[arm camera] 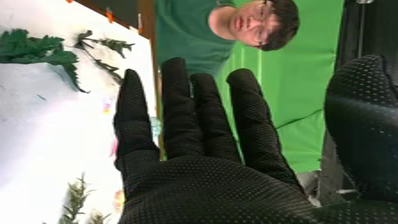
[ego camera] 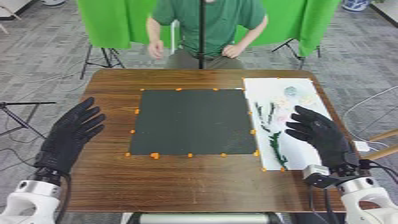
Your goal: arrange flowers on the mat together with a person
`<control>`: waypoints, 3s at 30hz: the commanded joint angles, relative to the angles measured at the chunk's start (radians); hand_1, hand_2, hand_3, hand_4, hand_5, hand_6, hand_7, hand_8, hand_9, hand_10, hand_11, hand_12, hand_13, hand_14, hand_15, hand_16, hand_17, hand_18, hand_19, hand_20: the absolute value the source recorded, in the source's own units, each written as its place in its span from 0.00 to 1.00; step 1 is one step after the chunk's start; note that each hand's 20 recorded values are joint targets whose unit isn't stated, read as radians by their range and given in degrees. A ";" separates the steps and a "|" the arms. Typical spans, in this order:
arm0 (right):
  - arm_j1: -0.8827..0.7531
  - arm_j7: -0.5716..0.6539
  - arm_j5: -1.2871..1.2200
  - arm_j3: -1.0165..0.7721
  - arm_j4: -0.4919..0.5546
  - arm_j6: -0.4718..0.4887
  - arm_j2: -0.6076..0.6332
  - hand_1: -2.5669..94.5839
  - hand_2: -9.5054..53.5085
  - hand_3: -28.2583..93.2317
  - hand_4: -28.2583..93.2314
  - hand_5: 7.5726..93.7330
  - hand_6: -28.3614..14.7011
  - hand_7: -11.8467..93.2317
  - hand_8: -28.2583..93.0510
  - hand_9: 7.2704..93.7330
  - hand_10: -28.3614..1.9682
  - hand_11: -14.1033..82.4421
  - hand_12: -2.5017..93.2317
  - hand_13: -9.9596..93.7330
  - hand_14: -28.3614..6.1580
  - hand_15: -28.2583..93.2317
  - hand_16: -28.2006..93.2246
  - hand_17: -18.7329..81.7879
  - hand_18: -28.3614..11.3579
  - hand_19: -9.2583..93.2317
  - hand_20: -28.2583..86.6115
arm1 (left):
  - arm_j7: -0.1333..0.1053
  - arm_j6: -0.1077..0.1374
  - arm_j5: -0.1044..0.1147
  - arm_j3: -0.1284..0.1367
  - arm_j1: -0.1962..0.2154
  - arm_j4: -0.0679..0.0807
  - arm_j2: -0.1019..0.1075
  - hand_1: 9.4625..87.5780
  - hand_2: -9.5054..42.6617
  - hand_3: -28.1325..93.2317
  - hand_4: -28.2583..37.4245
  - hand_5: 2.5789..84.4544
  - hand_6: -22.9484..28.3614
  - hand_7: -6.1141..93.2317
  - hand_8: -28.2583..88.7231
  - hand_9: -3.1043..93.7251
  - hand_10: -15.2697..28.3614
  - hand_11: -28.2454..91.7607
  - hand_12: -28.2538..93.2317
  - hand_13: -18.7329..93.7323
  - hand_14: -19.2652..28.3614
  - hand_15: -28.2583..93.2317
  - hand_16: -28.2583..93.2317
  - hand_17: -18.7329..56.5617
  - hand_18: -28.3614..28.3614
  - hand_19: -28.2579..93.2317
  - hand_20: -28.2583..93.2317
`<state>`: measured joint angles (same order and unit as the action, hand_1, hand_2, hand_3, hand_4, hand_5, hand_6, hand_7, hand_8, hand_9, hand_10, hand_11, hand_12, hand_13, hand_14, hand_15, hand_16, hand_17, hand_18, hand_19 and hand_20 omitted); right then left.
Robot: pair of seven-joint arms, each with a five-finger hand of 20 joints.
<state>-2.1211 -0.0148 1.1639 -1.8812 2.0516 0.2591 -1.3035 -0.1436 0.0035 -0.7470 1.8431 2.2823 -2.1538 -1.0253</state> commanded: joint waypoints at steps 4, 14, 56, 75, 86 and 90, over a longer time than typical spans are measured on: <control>0.006 0.009 -0.119 0.025 0.004 -0.021 -0.006 0.24 0.13 0.93 0.03 0.35 0.58 0.28 0.16 0.35 0.49 0.22 0.28 0.44 0.49 0.36 0.52 0.31 0.19 0.45 0.45 | 0.006 -0.003 0.010 0.013 0.032 -0.004 -0.010 0.29 0.04 0.78 0.04 0.34 0.51 0.22 0.17 0.29 0.59 0.38 0.39 0.35 0.67 0.44 0.26 0.14 0.87 0.58 0.31; 0.005 0.006 -0.037 -0.001 0.013 0.047 -0.028 0.24 0.13 0.93 0.03 0.35 0.58 0.28 0.16 0.36 0.49 0.22 0.28 0.44 0.49 0.37 0.51 0.31 0.19 0.46 0.45 | 0.002 0.011 0.033 0.040 0.064 -0.017 -0.023 0.29 0.04 0.78 0.04 0.34 0.51 0.22 0.17 0.29 0.59 0.37 0.39 0.36 0.67 0.44 0.26 0.14 0.87 0.58 0.31; 0.072 0.019 0.041 0.069 -0.010 0.076 -0.019 0.24 0.13 0.91 0.03 0.36 0.58 0.28 0.16 0.36 0.49 0.22 0.28 0.44 0.49 0.37 0.51 0.31 0.20 0.45 0.45 | -0.012 0.019 0.037 0.026 0.058 -0.016 -0.041 0.27 0.05 0.79 0.03 0.35 0.51 0.21 0.17 0.31 0.59 0.38 0.39 0.36 0.68 0.44 0.26 0.14 0.87 0.58 0.31; 0.049 0.019 0.035 0.064 -0.002 0.051 -0.014 0.23 0.14 0.91 0.03 0.36 0.58 0.28 0.16 0.37 0.49 0.22 0.28 0.45 0.49 0.37 0.50 0.31 0.19 0.45 0.45 | -0.001 0.018 0.041 0.029 0.042 -0.007 -0.022 0.27 0.06 0.78 0.03 0.35 0.51 0.21 0.17 0.31 0.60 0.38 0.39 0.36 0.68 0.44 0.26 0.14 0.87 0.58 0.31; 0.055 0.013 0.038 0.066 -0.004 0.045 -0.016 0.23 0.14 0.91 0.03 0.36 0.58 0.28 0.16 0.37 0.48 0.22 0.28 0.45 0.49 0.37 0.50 0.31 0.19 0.46 0.45 | -0.001 0.028 0.044 0.026 0.040 -0.010 -0.025 0.27 0.06 0.79 0.03 0.35 0.51 0.21 0.17 0.31 0.60 0.38 0.39 0.36 0.68 0.44 0.26 0.14 0.87 0.58 0.31; 0.053 0.010 0.040 0.058 -0.001 0.048 -0.015 0.23 0.14 0.91 0.04 0.36 0.58 0.28 0.16 0.37 0.48 0.22 0.28 0.45 0.49 0.37 0.50 0.31 0.19 0.46 0.45 | -0.003 0.030 0.044 0.022 0.041 -0.009 -0.028 0.27 0.06 0.79 0.03 0.35 0.51 0.21 0.17 0.31 0.60 0.38 0.39 0.36 0.68 0.44 0.26 0.14 0.87 0.58 0.31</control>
<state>-2.0625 0.0026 1.1978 -1.8197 2.0444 0.3158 -1.3119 -0.1554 0.0196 -0.7091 1.8709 2.3120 -2.1661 -1.0452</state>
